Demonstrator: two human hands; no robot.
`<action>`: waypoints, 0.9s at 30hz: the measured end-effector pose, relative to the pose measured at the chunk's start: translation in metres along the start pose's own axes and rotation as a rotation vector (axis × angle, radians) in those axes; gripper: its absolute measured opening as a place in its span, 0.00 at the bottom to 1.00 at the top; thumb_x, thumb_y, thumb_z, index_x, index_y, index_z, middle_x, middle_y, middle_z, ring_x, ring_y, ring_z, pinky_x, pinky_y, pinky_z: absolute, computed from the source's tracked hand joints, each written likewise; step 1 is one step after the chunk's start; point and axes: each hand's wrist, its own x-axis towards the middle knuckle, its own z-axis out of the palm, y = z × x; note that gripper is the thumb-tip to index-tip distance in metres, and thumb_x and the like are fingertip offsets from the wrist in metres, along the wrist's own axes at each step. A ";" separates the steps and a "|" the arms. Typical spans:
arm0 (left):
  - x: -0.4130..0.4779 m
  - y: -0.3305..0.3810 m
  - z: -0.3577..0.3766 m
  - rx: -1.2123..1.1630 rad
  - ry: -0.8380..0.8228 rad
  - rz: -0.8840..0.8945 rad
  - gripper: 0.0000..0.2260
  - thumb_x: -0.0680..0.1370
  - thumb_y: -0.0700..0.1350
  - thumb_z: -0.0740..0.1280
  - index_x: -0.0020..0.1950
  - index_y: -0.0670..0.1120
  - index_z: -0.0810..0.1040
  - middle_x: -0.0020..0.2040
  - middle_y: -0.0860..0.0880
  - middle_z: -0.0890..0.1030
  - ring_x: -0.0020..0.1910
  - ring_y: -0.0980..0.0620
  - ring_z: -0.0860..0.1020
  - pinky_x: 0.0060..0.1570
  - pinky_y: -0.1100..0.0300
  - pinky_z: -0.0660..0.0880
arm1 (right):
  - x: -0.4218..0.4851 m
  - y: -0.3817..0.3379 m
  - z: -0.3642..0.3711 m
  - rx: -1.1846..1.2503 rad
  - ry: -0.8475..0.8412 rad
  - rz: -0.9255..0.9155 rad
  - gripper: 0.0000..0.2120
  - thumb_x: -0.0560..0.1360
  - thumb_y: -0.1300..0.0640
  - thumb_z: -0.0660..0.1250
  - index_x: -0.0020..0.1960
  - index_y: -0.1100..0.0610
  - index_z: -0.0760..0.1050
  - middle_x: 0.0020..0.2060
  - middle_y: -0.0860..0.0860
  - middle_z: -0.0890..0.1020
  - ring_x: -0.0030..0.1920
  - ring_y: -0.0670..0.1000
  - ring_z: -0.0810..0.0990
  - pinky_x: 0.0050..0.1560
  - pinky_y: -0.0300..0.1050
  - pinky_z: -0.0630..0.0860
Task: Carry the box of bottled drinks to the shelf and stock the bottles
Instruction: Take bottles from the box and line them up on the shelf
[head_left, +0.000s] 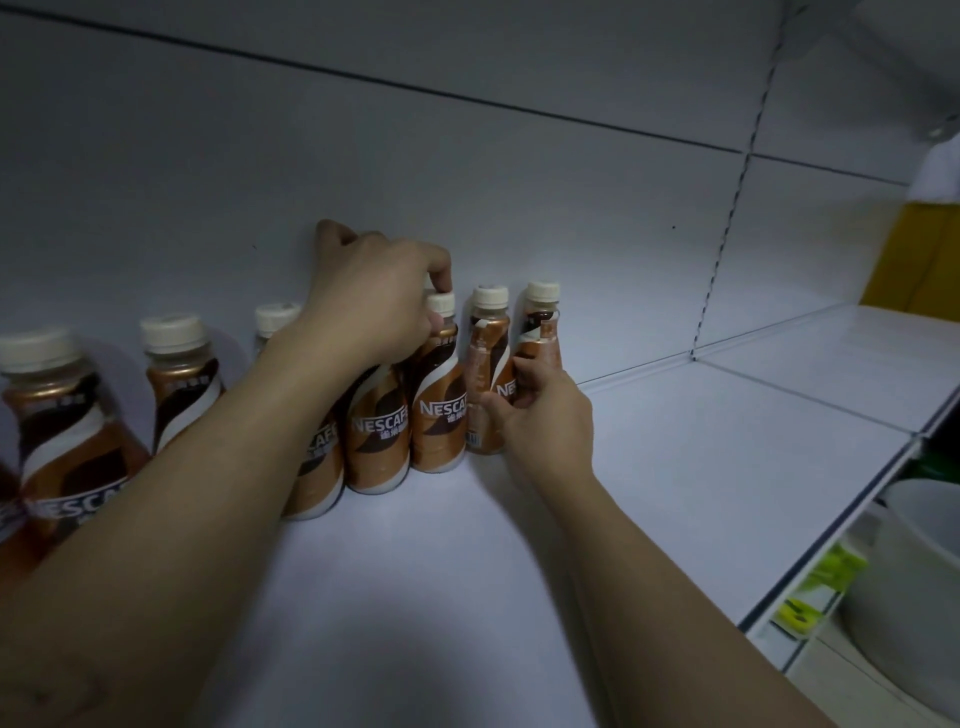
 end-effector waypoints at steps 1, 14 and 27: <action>0.000 -0.001 -0.001 -0.023 -0.011 -0.007 0.09 0.71 0.51 0.73 0.45 0.57 0.74 0.45 0.54 0.81 0.53 0.49 0.73 0.56 0.51 0.55 | 0.000 0.000 0.001 -0.011 0.000 0.004 0.25 0.70 0.50 0.74 0.65 0.49 0.75 0.57 0.47 0.80 0.54 0.49 0.80 0.57 0.51 0.78; -0.004 0.011 0.005 0.109 0.014 -0.005 0.15 0.69 0.58 0.72 0.51 0.55 0.73 0.44 0.51 0.80 0.54 0.45 0.72 0.56 0.48 0.59 | 0.005 0.000 -0.007 0.113 -0.052 0.049 0.22 0.67 0.55 0.76 0.59 0.49 0.74 0.53 0.48 0.78 0.50 0.46 0.79 0.50 0.36 0.75; -0.002 0.017 0.009 0.162 -0.049 0.166 0.34 0.70 0.62 0.67 0.73 0.56 0.61 0.71 0.46 0.68 0.69 0.43 0.64 0.64 0.41 0.57 | 0.028 0.014 -0.009 0.406 -0.099 0.447 0.20 0.65 0.61 0.65 0.57 0.54 0.78 0.49 0.55 0.83 0.52 0.58 0.80 0.56 0.57 0.78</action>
